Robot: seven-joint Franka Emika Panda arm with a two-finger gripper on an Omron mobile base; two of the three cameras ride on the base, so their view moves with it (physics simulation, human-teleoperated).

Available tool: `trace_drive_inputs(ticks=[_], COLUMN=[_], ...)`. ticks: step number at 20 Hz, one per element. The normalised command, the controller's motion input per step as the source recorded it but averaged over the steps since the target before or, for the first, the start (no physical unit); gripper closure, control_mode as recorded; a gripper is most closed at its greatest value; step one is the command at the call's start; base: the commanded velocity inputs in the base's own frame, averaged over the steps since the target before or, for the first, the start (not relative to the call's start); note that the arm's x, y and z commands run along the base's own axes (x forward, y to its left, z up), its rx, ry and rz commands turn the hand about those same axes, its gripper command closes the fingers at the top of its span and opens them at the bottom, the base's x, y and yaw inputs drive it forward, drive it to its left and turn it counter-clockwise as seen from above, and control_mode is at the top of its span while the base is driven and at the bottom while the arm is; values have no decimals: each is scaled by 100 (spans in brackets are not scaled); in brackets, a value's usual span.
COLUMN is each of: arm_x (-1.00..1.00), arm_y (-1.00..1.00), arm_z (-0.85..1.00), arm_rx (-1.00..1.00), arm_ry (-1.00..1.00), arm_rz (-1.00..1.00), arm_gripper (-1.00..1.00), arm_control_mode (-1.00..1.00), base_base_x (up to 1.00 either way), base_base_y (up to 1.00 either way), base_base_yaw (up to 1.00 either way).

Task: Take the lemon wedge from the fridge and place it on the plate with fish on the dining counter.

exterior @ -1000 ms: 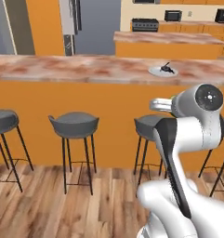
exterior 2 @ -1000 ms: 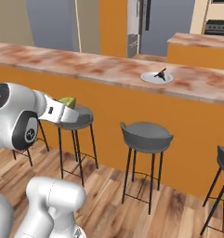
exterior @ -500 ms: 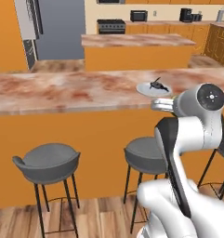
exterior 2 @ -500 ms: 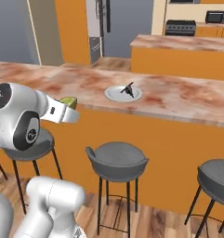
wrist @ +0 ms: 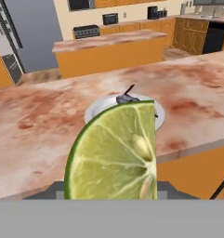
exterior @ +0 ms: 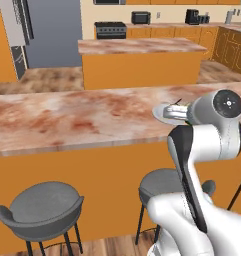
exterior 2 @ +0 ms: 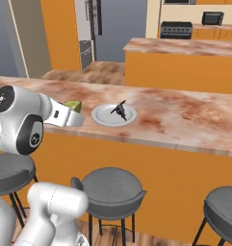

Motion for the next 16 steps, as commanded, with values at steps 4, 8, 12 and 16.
trace_drive_inputs(ticks=[4, 8, 12, 16], arm_x=[100, 100, 90, 28], arm_y=[-20, -46, -24, 1], arm_z=[16, 19, 3, -2], arm_rx=[7, 13, 6, -1], arm_ry=[38, 50, 47, 16], arm_rz=[-8, 0, 7, 2], arm_gripper=[100, 100, 100, 100], arm_control_mode=[-100, -100, -100, -100], base_base_x=[0, 0, 0, 0], base_base_y=[0, 0, 0, 0], base_base_yaw=[0, 0, 0, 0])
